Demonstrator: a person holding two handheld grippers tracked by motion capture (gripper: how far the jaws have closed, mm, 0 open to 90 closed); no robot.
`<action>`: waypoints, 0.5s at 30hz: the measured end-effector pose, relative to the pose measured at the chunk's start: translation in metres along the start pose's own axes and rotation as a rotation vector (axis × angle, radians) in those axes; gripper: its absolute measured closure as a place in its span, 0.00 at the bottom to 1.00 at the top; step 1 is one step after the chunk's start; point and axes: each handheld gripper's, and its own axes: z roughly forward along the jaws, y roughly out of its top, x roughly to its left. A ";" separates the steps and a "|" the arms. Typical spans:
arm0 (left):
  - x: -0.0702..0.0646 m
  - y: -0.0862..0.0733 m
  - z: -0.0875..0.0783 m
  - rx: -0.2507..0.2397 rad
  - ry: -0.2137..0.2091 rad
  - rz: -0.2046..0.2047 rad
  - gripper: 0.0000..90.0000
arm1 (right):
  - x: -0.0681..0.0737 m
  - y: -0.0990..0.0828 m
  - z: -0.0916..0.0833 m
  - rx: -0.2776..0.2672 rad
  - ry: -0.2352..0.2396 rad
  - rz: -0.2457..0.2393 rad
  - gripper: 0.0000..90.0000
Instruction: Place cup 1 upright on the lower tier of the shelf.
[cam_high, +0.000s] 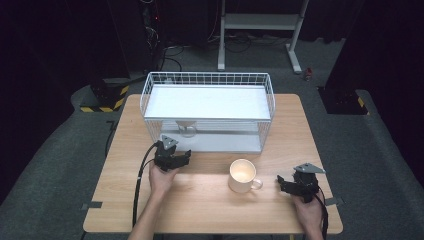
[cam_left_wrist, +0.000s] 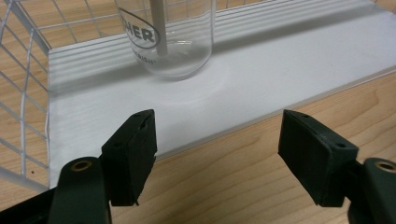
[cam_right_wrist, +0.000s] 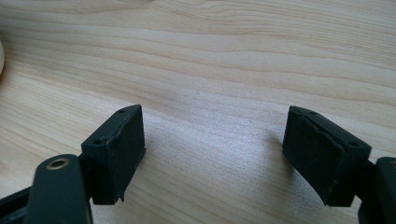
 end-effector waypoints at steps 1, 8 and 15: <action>0.000 -0.001 -0.001 0.007 -0.004 -0.002 0.31 | 0.000 0.000 0.000 -0.001 -0.001 -0.001 0.23; -0.002 -0.003 -0.004 0.027 0.024 0.020 0.31 | 0.000 0.000 0.000 0.000 0.000 0.000 0.23; -0.001 -0.009 -0.010 0.025 0.000 -0.014 0.31 | 0.000 0.000 0.000 0.000 0.000 0.000 0.23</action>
